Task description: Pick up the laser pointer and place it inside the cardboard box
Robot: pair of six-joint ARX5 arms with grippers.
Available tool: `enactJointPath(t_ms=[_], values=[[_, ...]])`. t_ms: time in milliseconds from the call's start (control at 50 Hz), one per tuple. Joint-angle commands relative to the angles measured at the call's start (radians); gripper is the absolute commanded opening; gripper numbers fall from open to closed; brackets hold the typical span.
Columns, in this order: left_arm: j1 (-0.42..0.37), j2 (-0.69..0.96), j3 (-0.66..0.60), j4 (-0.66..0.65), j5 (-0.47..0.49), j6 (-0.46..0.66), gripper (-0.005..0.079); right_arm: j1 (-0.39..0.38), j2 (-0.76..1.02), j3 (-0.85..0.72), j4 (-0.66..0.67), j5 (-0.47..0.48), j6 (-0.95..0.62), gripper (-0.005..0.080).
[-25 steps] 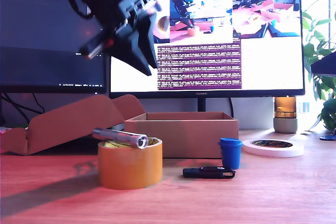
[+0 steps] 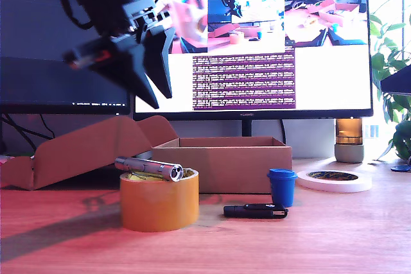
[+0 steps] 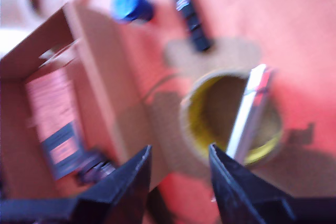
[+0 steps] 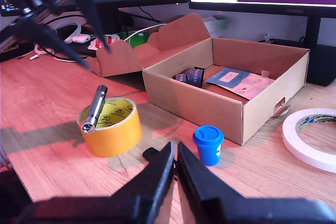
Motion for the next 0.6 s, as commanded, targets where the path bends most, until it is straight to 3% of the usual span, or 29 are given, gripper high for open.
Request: enactJointPath(t_ms=[0,580], values=[[-0.005,0.016,-0.006,-0.012,0.012,-0.012,0.0309,0.004,0.003,-0.012,0.004,0.003,-0.006,-0.0011],[-0.026,0.127,-0.01,-0.048,0.016,-0.029,0.0309,0.004,0.003,-0.012,-0.003,0.003,-0.006,-0.0011]])
